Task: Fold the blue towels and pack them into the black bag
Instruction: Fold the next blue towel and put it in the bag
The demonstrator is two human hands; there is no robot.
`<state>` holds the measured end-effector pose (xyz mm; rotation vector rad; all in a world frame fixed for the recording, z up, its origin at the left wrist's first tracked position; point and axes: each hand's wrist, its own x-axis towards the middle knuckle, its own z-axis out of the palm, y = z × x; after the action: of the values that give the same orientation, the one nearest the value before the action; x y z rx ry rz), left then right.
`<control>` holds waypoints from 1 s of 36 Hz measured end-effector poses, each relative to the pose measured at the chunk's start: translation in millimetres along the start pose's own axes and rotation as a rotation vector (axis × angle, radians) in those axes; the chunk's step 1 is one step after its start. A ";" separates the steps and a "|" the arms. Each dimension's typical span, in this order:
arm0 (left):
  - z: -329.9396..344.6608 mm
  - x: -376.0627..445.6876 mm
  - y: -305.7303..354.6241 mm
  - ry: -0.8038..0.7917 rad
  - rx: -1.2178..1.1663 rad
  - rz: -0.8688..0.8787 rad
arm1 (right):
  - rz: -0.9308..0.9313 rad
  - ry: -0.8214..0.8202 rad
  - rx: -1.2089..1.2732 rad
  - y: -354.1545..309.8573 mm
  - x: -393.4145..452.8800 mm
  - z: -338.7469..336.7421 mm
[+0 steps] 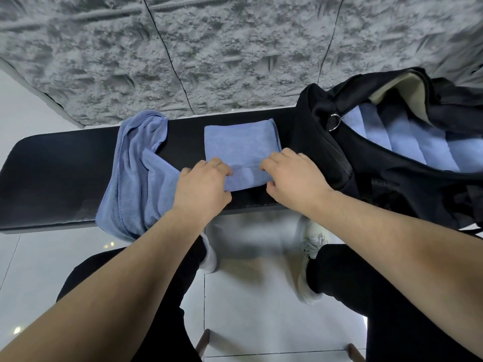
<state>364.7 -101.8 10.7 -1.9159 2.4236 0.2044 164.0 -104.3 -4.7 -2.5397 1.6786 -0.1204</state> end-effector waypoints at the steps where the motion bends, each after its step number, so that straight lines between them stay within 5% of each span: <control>1: -0.2 0.1 0.3 0.001 0.000 -0.005 | 0.000 -0.010 0.014 1.2 0.1 -1.2; 27: -2.3 6.8 -1.4 -0.129 -0.217 -0.067 | 0.091 -0.227 0.134 -8.6 -2.1 -13.4; 36: -3.4 8.7 -2.1 -0.105 -0.317 -0.107 | 0.125 -0.178 0.244 -7.2 -0.9 -10.8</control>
<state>364.9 -111.1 12.9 -2.0854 2.3268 0.7041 169.0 -101.1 7.0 -2.1949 1.6386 -0.0812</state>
